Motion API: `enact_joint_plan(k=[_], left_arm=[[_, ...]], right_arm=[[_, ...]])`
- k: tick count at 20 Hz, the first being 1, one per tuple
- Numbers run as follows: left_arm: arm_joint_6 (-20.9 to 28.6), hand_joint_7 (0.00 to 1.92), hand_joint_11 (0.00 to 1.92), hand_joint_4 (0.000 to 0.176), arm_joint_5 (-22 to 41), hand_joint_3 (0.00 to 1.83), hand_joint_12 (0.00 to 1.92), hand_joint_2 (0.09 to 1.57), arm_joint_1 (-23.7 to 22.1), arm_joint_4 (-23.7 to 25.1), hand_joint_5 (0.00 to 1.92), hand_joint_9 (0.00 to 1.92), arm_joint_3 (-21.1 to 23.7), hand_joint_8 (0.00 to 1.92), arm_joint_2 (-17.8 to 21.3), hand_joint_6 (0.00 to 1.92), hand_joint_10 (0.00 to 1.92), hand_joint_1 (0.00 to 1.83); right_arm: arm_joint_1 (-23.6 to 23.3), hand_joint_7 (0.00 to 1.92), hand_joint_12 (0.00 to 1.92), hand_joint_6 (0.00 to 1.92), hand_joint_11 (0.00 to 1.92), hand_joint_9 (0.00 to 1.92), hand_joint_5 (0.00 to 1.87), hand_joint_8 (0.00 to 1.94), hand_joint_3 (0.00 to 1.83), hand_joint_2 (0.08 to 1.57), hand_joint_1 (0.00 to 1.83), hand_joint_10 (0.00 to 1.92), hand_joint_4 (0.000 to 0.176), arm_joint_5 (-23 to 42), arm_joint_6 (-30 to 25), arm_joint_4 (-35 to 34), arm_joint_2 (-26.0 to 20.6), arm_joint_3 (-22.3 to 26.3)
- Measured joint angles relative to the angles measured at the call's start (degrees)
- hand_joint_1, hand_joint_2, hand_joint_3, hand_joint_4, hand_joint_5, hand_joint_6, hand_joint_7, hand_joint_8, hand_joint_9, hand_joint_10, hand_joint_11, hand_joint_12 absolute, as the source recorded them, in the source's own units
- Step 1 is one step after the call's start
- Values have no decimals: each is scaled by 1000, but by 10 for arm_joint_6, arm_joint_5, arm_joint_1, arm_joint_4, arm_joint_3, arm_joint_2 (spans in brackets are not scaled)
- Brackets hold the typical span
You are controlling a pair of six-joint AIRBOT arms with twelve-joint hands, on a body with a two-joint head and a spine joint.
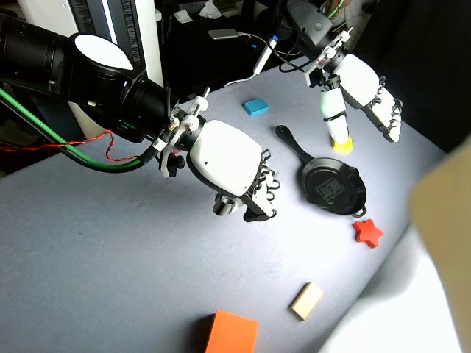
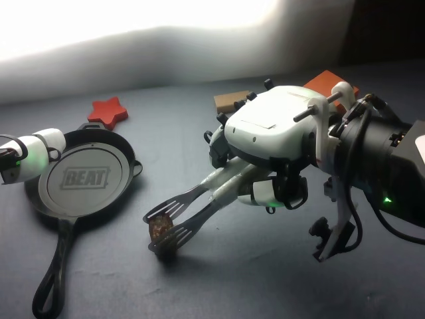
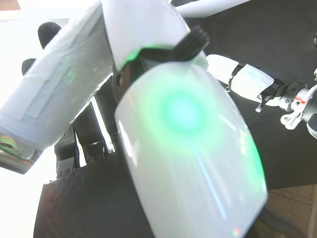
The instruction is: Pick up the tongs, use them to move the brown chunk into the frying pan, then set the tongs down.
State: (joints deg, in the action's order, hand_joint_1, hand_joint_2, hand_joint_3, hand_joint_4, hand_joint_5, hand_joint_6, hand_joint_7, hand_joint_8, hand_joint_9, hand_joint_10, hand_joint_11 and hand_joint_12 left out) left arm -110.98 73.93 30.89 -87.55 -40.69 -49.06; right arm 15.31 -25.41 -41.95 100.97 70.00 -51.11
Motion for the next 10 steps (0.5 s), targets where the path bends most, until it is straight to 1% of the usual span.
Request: enact_joint_plan(k=[3,4,5,10], left_arm=[[0,68,0,0,0,3,200,1192,0,0,53,60,0,0,0,1,1,0],[0,45,0,0,0,0,142,1185,0,0,35,43,0,0,0,1,0,0],[0,45,0,0,0,0,142,1185,0,0,35,43,0,0,0,1,0,0],[7,84,0,0,0,0,215,1175,2,0,60,78,1,6,0,6,7,0]], right_arm=[[-4,1077,1441,1295,427,807,765,36,0,1227,1101,580,0,3,-3,0,-3,0],[-5,1095,1432,1267,454,828,786,40,0,1216,1107,585,0,3,-4,0,-4,0],[-8,1095,1432,1267,454,828,786,40,0,1216,1107,585,0,3,-4,1,-5,0],[-23,1100,1446,1271,457,825,784,39,0,1217,1106,592,0,6,-6,-2,-7,0]])
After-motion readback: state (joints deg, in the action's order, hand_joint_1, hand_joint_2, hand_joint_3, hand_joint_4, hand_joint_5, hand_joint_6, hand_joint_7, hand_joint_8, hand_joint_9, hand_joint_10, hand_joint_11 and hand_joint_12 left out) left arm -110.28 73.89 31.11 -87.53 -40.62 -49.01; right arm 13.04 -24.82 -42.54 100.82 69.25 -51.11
